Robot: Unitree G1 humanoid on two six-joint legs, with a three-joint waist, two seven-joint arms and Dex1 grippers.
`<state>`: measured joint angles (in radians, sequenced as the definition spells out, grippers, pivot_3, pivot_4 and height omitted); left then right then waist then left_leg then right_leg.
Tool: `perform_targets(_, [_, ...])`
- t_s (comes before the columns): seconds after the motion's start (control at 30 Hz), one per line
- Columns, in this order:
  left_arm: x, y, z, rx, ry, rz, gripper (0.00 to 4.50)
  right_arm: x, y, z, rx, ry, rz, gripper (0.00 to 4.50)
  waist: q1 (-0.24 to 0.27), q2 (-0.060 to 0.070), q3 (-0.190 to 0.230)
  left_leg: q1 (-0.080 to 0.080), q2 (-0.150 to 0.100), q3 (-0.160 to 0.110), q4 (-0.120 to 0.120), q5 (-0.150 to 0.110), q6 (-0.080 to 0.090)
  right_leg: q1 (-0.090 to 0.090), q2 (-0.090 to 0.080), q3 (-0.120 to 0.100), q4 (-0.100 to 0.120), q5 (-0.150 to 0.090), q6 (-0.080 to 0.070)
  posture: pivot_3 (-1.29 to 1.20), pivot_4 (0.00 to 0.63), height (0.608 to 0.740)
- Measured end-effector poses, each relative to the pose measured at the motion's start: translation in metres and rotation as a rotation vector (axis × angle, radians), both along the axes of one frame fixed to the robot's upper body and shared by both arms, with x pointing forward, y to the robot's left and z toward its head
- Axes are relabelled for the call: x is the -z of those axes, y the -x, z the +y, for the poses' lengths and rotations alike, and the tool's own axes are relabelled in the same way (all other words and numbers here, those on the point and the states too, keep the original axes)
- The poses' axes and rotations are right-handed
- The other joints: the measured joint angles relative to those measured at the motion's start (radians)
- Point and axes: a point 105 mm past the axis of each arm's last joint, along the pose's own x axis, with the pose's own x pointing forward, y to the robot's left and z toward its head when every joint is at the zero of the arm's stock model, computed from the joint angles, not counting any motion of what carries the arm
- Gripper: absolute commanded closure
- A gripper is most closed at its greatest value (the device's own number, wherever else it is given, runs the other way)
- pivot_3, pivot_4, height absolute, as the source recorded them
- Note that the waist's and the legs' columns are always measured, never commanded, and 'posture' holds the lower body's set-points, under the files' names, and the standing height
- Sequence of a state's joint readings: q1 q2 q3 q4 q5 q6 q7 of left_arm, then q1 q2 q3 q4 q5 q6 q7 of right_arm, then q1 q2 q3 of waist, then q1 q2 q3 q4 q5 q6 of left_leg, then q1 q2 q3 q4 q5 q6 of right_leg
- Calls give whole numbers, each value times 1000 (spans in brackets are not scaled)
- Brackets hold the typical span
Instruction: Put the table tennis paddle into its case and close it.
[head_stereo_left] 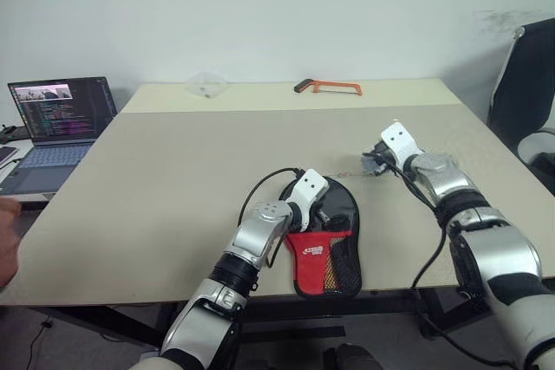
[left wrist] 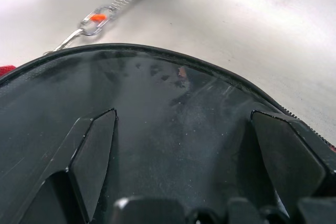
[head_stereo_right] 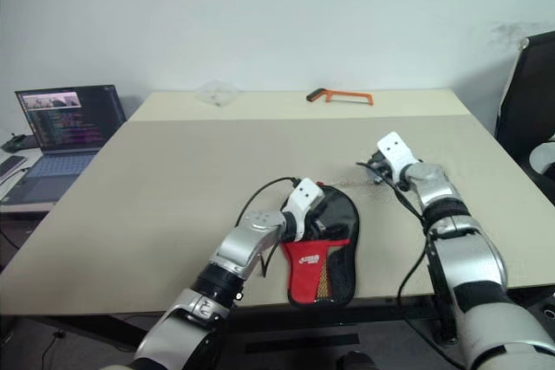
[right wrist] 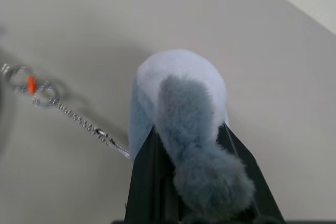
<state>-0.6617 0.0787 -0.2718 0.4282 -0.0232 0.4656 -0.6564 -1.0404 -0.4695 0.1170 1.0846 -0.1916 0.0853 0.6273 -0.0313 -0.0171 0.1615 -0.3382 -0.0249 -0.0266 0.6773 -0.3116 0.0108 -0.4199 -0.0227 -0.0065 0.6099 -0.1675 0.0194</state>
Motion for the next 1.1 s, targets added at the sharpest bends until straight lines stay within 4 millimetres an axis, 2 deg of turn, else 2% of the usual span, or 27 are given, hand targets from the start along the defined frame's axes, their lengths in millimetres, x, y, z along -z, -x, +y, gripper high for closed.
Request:
perform_targets(0.13, [0, 0, -1, 15, -9, 3, 0, -3, 22, -20, -81, 94, 32, 4325, 3, 1, -1, -1, -1, -1, 0, 0, 0, 0, 0, -1, 0, -1, 2, 0, 150, 740])
perform_targets(0.2, [0, 1, -4, 29, -19, 4, 0, -4, 42, -28, -151, 169, 64, 4325, 6, 2, -1, -1, -1, -3, 0, 0, 0, 0, 0, -2, -1, -2, 3, 0, 150, 740])
perform_targets(0.3, [1, -1, -4, 34, -29, 13, 0, -2, 68, -28, -251, 255, 127, 4326, 5, 3, -3, -1, -2, -3, 0, 0, 0, 1, -1, -2, -1, -4, 5, 0, 150, 740])
perform_targets(0.43, [4, -2, -8, 45, -58, 16, 0, -6, 88, -22, -337, 325, 162, 4326, 8, 2, -4, 1, -3, -5, 1, 0, 0, 4, -1, -2, -1, -10, 1, 0, 150, 740])
perform_targets(0.57, [5, -1, -16, 63, -68, 24, 0, -4, 110, -21, -428, 387, 215, 4326, 15, 1, -4, 8, -8, -15, 0, -1, -1, 12, -1, -4, -2, -16, 4, 0, 150, 740])
perform_targets(0.87, [3, 2, -32, 106, -70, 32, 0, 7, 164, -9, -650, 383, 373, 4327, 35, 1, -4, 6, -17, -26, -1, -2, 1, 16, -10, -5, -3, -21, 11, 0, 150, 740])
perform_targets(1.1, [2, 4, -38, 131, -84, 36, 0, 2, 206, 4, -799, 317, 482, 4330, 46, 1, -4, 6, -18, -28, -1, -5, 2, 16, -17, -6, -3, -25, 16, 0, 150, 740])
